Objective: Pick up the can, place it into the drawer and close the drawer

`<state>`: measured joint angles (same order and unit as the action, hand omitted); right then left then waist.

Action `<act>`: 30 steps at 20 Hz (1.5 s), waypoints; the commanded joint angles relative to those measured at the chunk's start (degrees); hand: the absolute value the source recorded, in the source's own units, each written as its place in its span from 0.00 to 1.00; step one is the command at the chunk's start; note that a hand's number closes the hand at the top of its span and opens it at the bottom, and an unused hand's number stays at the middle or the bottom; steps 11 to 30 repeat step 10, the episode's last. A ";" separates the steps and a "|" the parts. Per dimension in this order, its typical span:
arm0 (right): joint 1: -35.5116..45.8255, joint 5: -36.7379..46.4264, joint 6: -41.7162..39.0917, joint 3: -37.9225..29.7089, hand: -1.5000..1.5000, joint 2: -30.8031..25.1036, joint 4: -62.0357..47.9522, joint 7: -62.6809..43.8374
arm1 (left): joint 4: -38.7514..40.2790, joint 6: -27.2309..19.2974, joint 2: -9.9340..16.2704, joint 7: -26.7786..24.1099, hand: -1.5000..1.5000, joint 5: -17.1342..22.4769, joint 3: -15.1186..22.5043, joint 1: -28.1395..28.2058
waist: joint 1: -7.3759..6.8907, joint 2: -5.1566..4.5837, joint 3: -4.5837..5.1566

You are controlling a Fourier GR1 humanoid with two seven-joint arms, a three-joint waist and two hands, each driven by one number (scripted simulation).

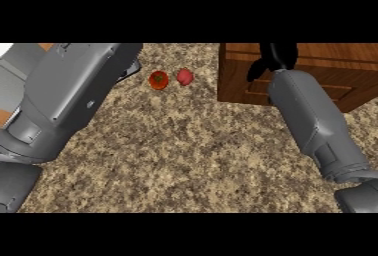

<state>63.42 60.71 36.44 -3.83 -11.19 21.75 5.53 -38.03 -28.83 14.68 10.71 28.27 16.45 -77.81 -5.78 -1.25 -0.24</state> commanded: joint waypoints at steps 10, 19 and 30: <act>6.86 -8.31 0.01 -8.03 0.00 0.51 -1.29 9.56 | -11.06 1.17 5.20 2.72 0.00 0.02 0.09 8.21 | -0.38 0.32 0.13; 6.86 -8.31 0.01 -8.03 0.00 0.51 -1.29 9.56 | -11.06 1.17 5.20 2.72 0.00 0.02 0.09 8.21 | -0.38 0.32 0.13; 6.86 -8.31 0.01 -8.03 0.00 0.51 -1.29 9.56 | -11.06 1.17 5.20 2.72 0.00 0.02 0.09 8.21 | -0.38 0.32 0.13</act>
